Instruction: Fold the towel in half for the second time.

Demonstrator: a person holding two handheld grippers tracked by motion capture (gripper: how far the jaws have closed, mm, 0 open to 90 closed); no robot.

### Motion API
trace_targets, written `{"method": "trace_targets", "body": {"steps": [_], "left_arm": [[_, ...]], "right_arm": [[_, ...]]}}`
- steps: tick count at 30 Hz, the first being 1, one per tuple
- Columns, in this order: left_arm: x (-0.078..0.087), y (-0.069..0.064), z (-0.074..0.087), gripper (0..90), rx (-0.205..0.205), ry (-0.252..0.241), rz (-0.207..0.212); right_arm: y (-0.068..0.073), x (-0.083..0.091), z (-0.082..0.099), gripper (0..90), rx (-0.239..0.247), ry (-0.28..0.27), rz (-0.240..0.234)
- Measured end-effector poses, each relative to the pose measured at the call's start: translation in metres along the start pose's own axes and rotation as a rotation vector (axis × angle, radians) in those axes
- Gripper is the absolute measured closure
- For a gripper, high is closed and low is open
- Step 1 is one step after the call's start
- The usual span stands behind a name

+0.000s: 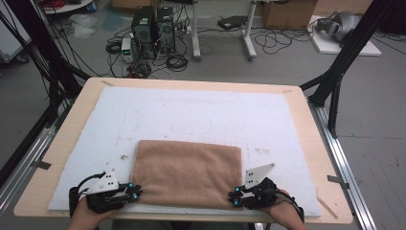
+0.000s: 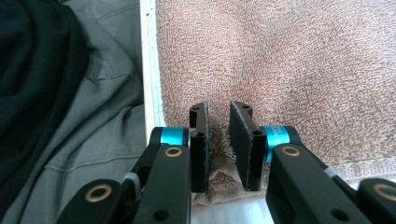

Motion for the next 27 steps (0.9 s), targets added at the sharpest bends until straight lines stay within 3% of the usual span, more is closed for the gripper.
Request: {"method": "trace_targets", "body": {"steps": [2, 4, 6, 10, 14, 16, 22, 24, 27], "left_arm": [[0.001, 0.001, 0.0, 79.1, 0.001, 0.0, 0.013], [0.003, 0.003, -0.002, 74.8, 0.012, -0.006, 0.029], [0.004, 0.006, -0.006, 69.1, 0.036, -0.032, 0.034], [0.008, 0.023, -0.022, 60.0, 0.065, -0.073, -0.023], [0.009, 0.042, -0.034, 53.9, 0.104, -0.114, -0.066], [0.007, 0.051, -0.038, 52.1, 0.12, -0.127, -0.084], [-0.003, 0.076, -0.05, 50.4, 0.137, -0.132, -0.137], [-0.009, 0.086, -0.051, 49.8, 0.141, -0.099, -0.167], [-0.015, 0.097, -0.056, 48.5, 0.16, -0.095, -0.182]], "right_arm": [[-0.001, 0.001, 0.0, 78.0, 0.0, 0.001, -0.011], [-0.003, 0.002, -0.001, 71.5, -0.004, -0.004, -0.024], [-0.007, 0.007, -0.003, 66.2, -0.025, -0.046, -0.033], [-0.023, 0.016, -0.011, 56.7, -0.079, -0.08, 0.001], [-0.043, 0.025, -0.02, 50.5, -0.115, -0.091, 0.066], [-0.052, 0.029, -0.024, 47.9, -0.13, -0.107, 0.064], [-0.077, 0.033, -0.031, 42.8, -0.178, -0.095, 0.143], [-0.084, 0.032, -0.032, 40.5, -0.201, -0.09, 0.175], [-0.098, 0.03, -0.033, 37.2, -0.232, -0.092, 0.205]]}}
Point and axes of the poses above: each handheld gripper's, and its own axes: x roughly backward along the jaws, z roughly out of its underside, y roughly to its left, the point moved 4 cm from there along -x, roughly forward along the jaws, and after that the axes turned 7 degrees about y, right-handed, at the moved point
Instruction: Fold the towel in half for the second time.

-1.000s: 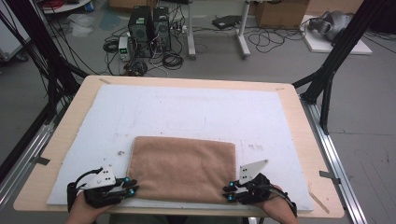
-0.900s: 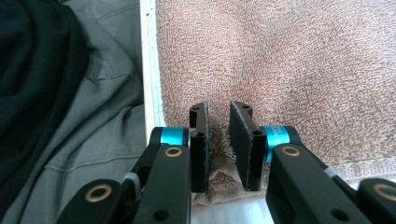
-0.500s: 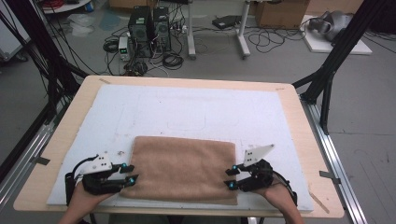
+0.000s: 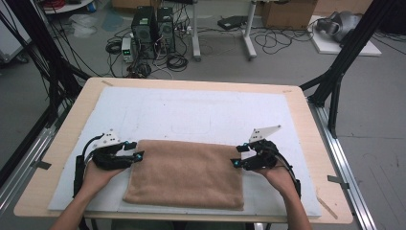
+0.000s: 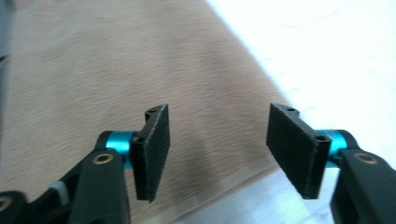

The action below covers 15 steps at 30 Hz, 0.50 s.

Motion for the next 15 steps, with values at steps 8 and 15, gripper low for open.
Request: {"method": "trace_targets", "body": {"steps": [8, 15], "left_arm": [[-0.023, 0.017, -0.01, 43.2, 0.067, 0.023, -0.014], [-0.038, 0.023, -0.001, 39.0, 0.105, 0.1, 0.002]], "right_arm": [[-0.023, -0.014, 0.001, 32.1, -0.058, 0.007, 0.032], [-0.024, -0.029, 0.006, 33.9, -0.064, 0.081, 0.019]]}}
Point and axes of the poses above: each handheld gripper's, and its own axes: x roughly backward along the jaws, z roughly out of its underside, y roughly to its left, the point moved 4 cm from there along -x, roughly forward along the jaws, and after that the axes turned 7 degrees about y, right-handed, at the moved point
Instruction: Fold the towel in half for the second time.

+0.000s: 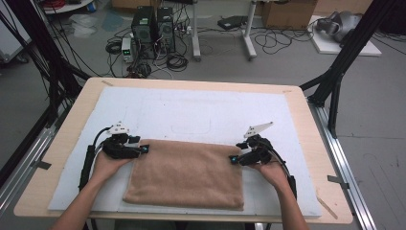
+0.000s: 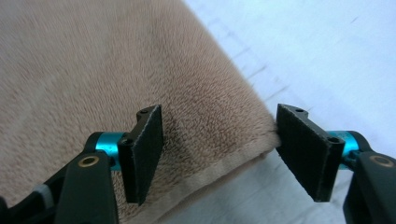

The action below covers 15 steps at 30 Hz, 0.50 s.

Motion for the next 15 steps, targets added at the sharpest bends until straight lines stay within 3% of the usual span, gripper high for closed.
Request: {"method": "trace_targets", "body": {"steps": [4, 6, 9, 12, 15], "left_arm": [[-0.0019, -0.0009, 0.0009, 44.8, -0.005, 0.007, 0.025], [-0.0029, -0.0016, 0.0011, 49.1, -0.002, 0.008, 0.041], [-0.0023, -0.0028, 0.0012, 63.1, -0.007, 0.009, 0.072], [0.0007, -0.0053, 0.0, 72.1, -0.029, 0.007, 0.067], [0.0047, -0.0067, -0.0024, 75.6, -0.022, -0.01, 0.059]], "right_arm": [[0.0007, -0.0028, 0.0018, 39.0, -0.014, -0.003, -0.008], [0.0004, -0.0026, 0.0019, 45.1, -0.009, -0.006, -0.009], [0.0008, -0.0009, 0.0013, 61.2, -0.004, -0.005, -0.02], [0.0014, 0.0012, -0.0001, 73.7, 0.008, -0.013, -0.028], [-0.0001, 0.0053, -0.0035, 78.0, 0.02, -0.029, -0.02]]}}
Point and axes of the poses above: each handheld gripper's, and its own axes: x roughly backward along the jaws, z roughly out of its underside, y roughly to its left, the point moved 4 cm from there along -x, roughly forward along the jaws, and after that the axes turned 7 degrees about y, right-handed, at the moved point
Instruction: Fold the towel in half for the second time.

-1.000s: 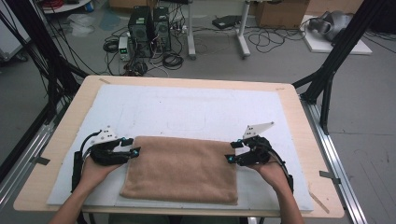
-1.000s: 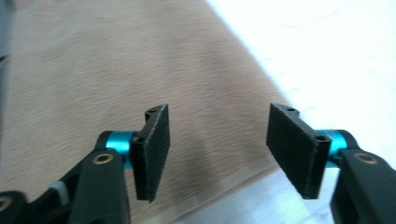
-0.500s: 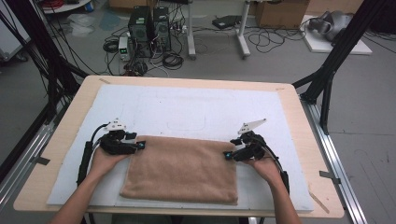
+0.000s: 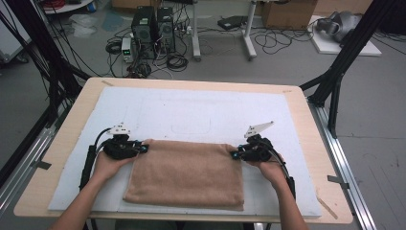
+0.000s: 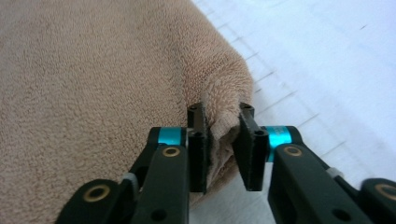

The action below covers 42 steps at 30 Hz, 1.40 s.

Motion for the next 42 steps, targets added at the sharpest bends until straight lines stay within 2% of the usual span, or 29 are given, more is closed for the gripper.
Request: {"method": "trace_targets", "body": {"steps": [4, 6, 8, 14, 17, 18, 19, 20, 22, 23, 25, 29, 32, 34, 36, 39, 41, 42], "left_arm": [[0.006, -0.001, -0.009, 76.0, 0.024, -0.07, -0.02], [0.007, 0.0, -0.016, 75.9, 0.022, -0.101, -0.049], [0.006, 0.004, -0.026, 75.9, 0.022, -0.109, -0.069], [0.001, 0.02, -0.058, 75.9, 0.027, -0.126, -0.115], [-0.002, 0.03, -0.077, 75.9, 0.048, -0.153, -0.141], [-0.005, 0.033, -0.082, 74.6, 0.047, -0.162, -0.164], [-0.007, 0.037, -0.084, 71.0, 0.048, -0.147, -0.191], [-0.009, 0.042, -0.085, 66.3, 0.065, -0.131, -0.207], [-0.009, 0.049, -0.082, 59.5, 0.103, -0.13, -0.199], [-0.008, 0.051, -0.08, 57.9, 0.105, -0.12, -0.199], [-0.006, 0.051, -0.075, 54.2, 0.096, -0.113, -0.193], [-0.002, 0.046, -0.066, 53.6, 0.085, -0.109, -0.18], [0.0, 0.038, -0.059, 54.0, 0.059, -0.103, -0.17], [0.001, 0.033, -0.054, 55.1, 0.057, -0.088, -0.148], [0.001, 0.026, -0.048, 55.1, 0.038, -0.069, -0.139], [0.001, 0.018, -0.038, 51.0, 0.023, -0.049, -0.123], [0.002, 0.009, -0.03, 47.5, -0.004, -0.042, -0.106], [0.001, 0.006, -0.024, 47.4, -0.031, -0.012, -0.103]], "right_arm": [[-0.006, 0.007, -0.007, 78.8, -0.004, -0.023, 0.033], [-0.011, 0.01, -0.013, 78.9, -0.014, -0.028, 0.057], [-0.017, 0.012, -0.02, 78.9, -0.017, -0.031, 0.087], [-0.041, 0.02, -0.047, 78.9, -0.03, -0.048, 0.136], [-0.056, 0.024, -0.065, 78.6, -0.029, -0.054, 0.178], [-0.061, 0.024, -0.07, 76.9, -0.043, -0.065, 0.19], [-0.067, 0.024, -0.075, 73.4, -0.06, -0.07, 0.202], [-0.071, 0.023, -0.078, 67.2, -0.074, -0.074, 0.21], [-0.077, 0.018, -0.079, 60.6, -0.111, -0.085, 0.215], [-0.078, 0.017, -0.078, 58.5, -0.123, -0.088, 0.205], [-0.077, 0.014, -0.074, 53.4, -0.144, -0.077, 0.196], [-0.071, 0.014, -0.066, 48.1, -0.172, -0.085, 0.177], [-0.062, 0.015, -0.06, 47.4, -0.158, -0.086, 0.171], [-0.054, 0.015, -0.056, 46.4, -0.155, -0.08, 0.165], [-0.047, 0.014, -0.05, 45.4, -0.156, -0.076, 0.158], [-0.036, 0.011, -0.039, 45.0, -0.142, -0.057, 0.146], [-0.029, 0.009, -0.031, 45.2, -0.142, -0.042, 0.136], [-0.026, 0.008, -0.028, 45.8, -0.136, -0.045, 0.129]]}}
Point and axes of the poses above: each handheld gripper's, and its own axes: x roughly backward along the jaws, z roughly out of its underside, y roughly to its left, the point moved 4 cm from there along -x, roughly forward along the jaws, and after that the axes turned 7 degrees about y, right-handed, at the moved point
